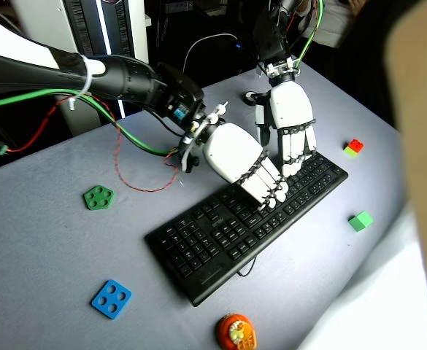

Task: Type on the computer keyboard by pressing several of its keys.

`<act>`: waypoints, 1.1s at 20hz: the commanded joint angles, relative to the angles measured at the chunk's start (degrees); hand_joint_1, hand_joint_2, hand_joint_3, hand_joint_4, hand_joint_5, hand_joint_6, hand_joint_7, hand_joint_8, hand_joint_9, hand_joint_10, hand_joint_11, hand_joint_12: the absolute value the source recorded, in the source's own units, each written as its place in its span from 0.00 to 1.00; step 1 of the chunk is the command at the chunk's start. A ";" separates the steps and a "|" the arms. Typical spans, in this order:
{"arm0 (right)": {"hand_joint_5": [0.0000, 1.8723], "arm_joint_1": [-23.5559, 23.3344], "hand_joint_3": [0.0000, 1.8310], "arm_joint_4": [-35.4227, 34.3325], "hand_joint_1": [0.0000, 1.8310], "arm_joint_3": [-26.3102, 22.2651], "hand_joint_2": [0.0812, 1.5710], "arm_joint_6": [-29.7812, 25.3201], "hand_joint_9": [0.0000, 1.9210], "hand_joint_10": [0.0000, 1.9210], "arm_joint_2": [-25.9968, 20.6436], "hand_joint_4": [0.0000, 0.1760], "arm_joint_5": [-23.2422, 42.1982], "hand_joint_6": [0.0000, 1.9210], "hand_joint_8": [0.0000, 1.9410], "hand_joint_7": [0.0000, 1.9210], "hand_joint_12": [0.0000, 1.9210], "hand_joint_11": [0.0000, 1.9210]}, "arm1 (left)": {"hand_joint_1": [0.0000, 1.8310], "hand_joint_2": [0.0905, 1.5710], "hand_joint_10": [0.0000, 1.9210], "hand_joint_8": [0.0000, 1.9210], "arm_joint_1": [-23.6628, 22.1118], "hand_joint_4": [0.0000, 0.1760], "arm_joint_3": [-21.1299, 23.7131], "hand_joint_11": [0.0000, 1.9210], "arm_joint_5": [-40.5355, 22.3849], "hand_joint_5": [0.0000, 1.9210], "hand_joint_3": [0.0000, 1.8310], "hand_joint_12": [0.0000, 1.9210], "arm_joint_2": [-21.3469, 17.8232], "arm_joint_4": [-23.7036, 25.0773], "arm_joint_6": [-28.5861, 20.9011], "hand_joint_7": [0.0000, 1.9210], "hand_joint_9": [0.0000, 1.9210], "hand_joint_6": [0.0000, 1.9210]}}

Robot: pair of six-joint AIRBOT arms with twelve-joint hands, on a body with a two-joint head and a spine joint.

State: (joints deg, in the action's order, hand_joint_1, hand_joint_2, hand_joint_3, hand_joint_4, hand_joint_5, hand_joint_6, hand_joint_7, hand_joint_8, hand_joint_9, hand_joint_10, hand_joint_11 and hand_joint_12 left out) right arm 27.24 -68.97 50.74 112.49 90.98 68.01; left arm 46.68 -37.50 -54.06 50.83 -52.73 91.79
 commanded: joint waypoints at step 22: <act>0.12 -7.42 0.00 3.58 0.46 -22.25 0.80 3.82 0.03 0.13 -23.31 0.00 2.02 0.01 0.00 0.06 0.45 0.00 | 0.49 0.81 0.01 0.00 -0.27 0.00 -6.07 0.00 -13.55 0.12 0.00 0.62 12.45 5.86 0.78 0.17 0.20 0.00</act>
State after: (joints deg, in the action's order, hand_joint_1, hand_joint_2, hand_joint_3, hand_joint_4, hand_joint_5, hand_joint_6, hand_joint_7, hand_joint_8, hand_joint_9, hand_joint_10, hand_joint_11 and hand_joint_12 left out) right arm 20.58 -71.18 28.67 116.75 67.96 67.26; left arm 46.52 -43.62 -62.15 63.37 -50.02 92.20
